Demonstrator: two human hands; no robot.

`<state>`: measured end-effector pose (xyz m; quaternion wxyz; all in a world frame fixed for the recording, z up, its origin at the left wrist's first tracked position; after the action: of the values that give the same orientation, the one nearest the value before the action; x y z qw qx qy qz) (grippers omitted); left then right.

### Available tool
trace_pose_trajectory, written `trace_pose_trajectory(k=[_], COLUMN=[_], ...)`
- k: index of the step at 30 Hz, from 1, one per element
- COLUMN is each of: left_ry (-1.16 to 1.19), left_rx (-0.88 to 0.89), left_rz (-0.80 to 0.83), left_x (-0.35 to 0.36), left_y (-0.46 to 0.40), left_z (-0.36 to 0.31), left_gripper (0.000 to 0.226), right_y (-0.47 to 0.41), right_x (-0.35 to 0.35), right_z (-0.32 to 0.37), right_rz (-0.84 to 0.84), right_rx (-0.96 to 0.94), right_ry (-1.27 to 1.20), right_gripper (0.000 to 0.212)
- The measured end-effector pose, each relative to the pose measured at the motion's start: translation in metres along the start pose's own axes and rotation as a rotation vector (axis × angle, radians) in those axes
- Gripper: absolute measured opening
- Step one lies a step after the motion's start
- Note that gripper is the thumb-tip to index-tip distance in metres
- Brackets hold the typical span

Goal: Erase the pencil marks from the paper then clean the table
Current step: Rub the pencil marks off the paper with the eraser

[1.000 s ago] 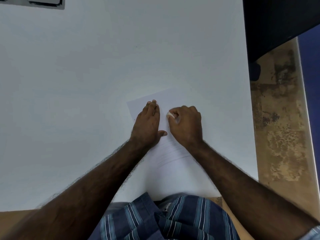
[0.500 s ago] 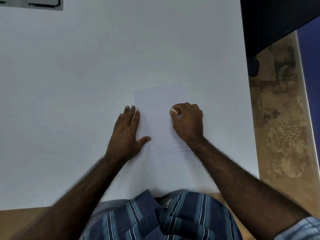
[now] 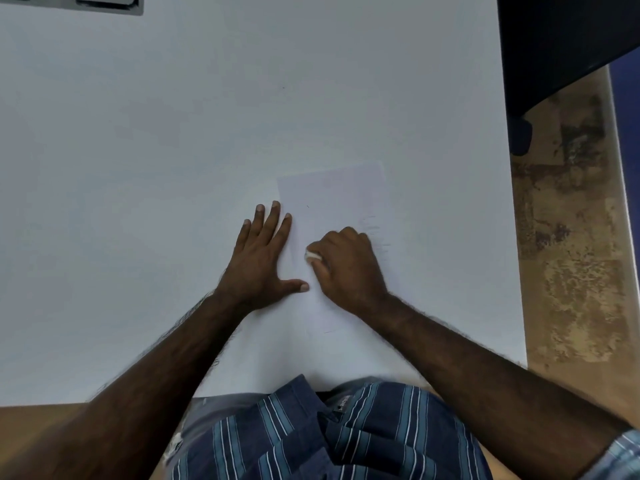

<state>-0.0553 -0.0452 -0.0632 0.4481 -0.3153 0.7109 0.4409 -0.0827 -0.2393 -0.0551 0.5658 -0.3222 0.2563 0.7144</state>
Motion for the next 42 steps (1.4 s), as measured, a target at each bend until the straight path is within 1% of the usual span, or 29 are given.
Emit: trace_pose_trajectory(k=[2, 3, 5, 7, 8, 9, 10, 13, 14, 15, 18, 20, 21, 24, 26, 30, 31, 33, 36, 37, 39, 42], left_ry=[0.010, 0.012, 0.010, 0.003, -0.001, -0.007, -0.017, -0.053, -0.067, -0.081, -0.105, -0.108, -0.105, -0.098, -0.094, -0.069, -0.069, -0.069, -0.060, -0.058, -0.054, -0.043], left_rx=[-0.006, -0.007, -0.014, -0.025, -0.031, -0.036, -0.042, -0.070, -0.081, -0.092, -0.116, -0.122, -0.123, -0.114, -0.110, -0.109, -0.108, -0.106, -0.109, -0.108, -0.104, -0.102], left_rz=[0.001, 0.003, 0.017, 0.037, 0.042, 0.048, 0.056, 0.090, 0.104, 0.117, 0.145, 0.156, 0.157, 0.155, 0.148, 0.153, 0.152, 0.143, 0.131, 0.124, 0.118, 0.112], left_x=[-0.001, -0.001, -0.001, -0.002, -0.002, -0.002, -0.003, -0.004, -0.005, -0.006, -0.008, -0.009, -0.009, -0.011, -0.012, -0.010, -0.010, -0.010, -0.009, -0.009, -0.009, -0.008], left_y=[0.000, -0.001, -0.001, -0.002, -0.002, -0.002, -0.002, -0.003, -0.004, -0.004, -0.006, -0.006, -0.005, -0.003, -0.003, -0.003, -0.003, -0.002, -0.002, -0.002, -0.001, -0.001], left_z=[0.000, 0.000, 0.000, -0.002, -0.002, -0.003, -0.003, -0.006, -0.008, -0.010, -0.015, -0.016, -0.016, -0.015, -0.014, -0.013, -0.013, -0.013, -0.012, -0.012, -0.012, -0.009], left_gripper=[0.130, 0.131, 0.132, 0.133, 0.133, 0.133, 0.133, 0.133, 0.134, 0.134, 0.136, 0.137, 0.136, 0.133, 0.133, 0.135, 0.135, 0.135, 0.132, 0.132, 0.134, 0.135], right_y=[-0.001, -0.005, -0.016, -0.026, -0.026, -0.024, -0.019, -0.001, -0.002, -0.007, -0.024, -0.024, -0.021, -0.002, -0.004, -0.025, -0.026, -0.020, -0.002, -0.003, -0.014, -0.031], right_x=[0.002, 0.000, -0.009, -0.019, -0.019, -0.016, -0.010, 0.007, 0.006, 0.003, -0.013, -0.013, -0.007, 0.010, 0.006, -0.015, -0.015, -0.005, 0.012, 0.011, 0.001, -0.018], right_z=[0.001, 0.000, -0.007, -0.015, -0.015, -0.012, -0.007, 0.008, 0.007, 0.002, -0.012, -0.009, -0.003, 0.014, 0.010, -0.007, -0.006, 0.006, 0.023, 0.022, 0.012, -0.002], right_rz=[0.046, 0.038, -0.039, -0.131, -0.153, -0.148, -0.108, 0.067, 0.078, 0.055, -0.074, -0.110, -0.093, 0.049, 0.058, -0.126, -0.156, -0.133, 0.034, 0.053, -0.008, -0.180], right_rx=[-0.056, -0.058, 0.012, 0.129, 0.155, 0.142, 0.090, -0.150, -0.179, -0.159, 0.046, 0.100, 0.074, -0.089, -0.095, 0.146, 0.177, 0.134, -0.076, -0.103, -0.021, 0.196], right_ry=[0.049, 0.078, 0.108, 0.092, 0.079, 0.075, 0.076, 0.117, 0.147, 0.178, 0.216, 0.190, 0.169, 0.128, 0.159, 0.192, 0.185, 0.155, 0.148, 0.164, 0.198, 0.183], right_gripper=[0.017, 0.017, 0.017, 0.019, 0.020, 0.020, 0.019, 0.025, 0.028, 0.029, 0.027, 0.026, 0.025, 0.025, 0.028, 0.023, 0.021, 0.019, 0.022, 0.023, 0.024, 0.026])
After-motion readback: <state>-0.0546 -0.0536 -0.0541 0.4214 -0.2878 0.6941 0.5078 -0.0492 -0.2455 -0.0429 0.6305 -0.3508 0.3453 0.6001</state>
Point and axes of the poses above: each hand's wrist, its own y-axis away from the middle knuckle, its own x-axis out of the palm, z = x × y, the point moved 2 cm from there along -y, towards the middle knuckle, and after that the axes turned 14 degrees about -y, right-handed, at the moved point
